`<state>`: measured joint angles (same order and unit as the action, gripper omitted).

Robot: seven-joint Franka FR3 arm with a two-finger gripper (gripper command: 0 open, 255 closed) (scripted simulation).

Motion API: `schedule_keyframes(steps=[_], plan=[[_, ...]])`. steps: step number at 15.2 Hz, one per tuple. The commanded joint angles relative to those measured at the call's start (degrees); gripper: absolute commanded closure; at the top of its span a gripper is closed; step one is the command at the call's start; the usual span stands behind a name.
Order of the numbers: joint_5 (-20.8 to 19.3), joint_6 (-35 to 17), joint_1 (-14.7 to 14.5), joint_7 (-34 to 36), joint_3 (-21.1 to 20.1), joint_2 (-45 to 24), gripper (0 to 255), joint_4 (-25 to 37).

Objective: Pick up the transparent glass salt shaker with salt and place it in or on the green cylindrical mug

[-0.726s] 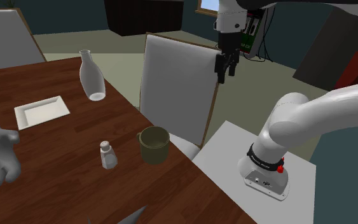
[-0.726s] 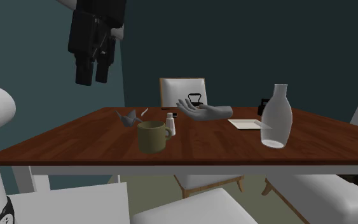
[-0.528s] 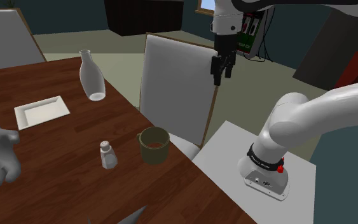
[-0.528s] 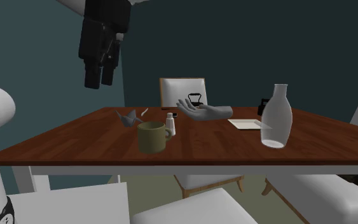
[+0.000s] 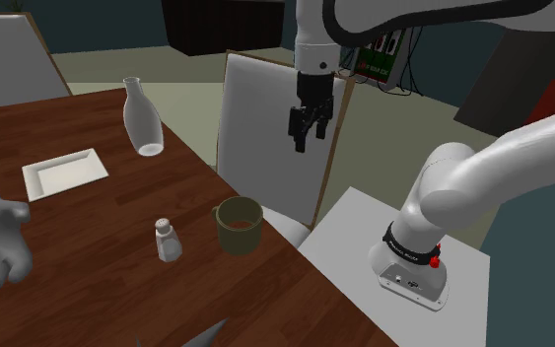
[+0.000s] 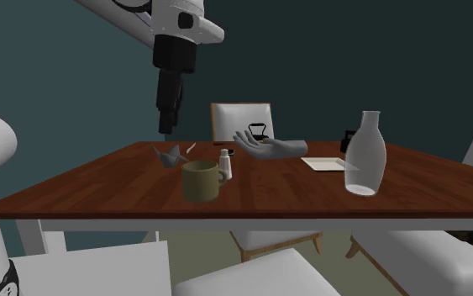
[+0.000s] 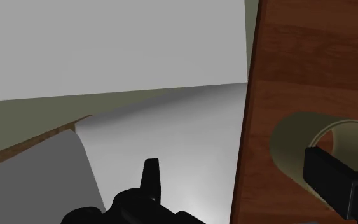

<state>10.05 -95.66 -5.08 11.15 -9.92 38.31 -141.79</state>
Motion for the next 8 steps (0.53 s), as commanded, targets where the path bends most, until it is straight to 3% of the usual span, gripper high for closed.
schedule_keyframes(steps=[1,8], plan=[[1.56,-3.81,-0.8,1.81,-2.08,-2.42,0,-0.13],[4.31,-14.92,-2.59,8.08,-9.05,-12.89,0,3.55]])
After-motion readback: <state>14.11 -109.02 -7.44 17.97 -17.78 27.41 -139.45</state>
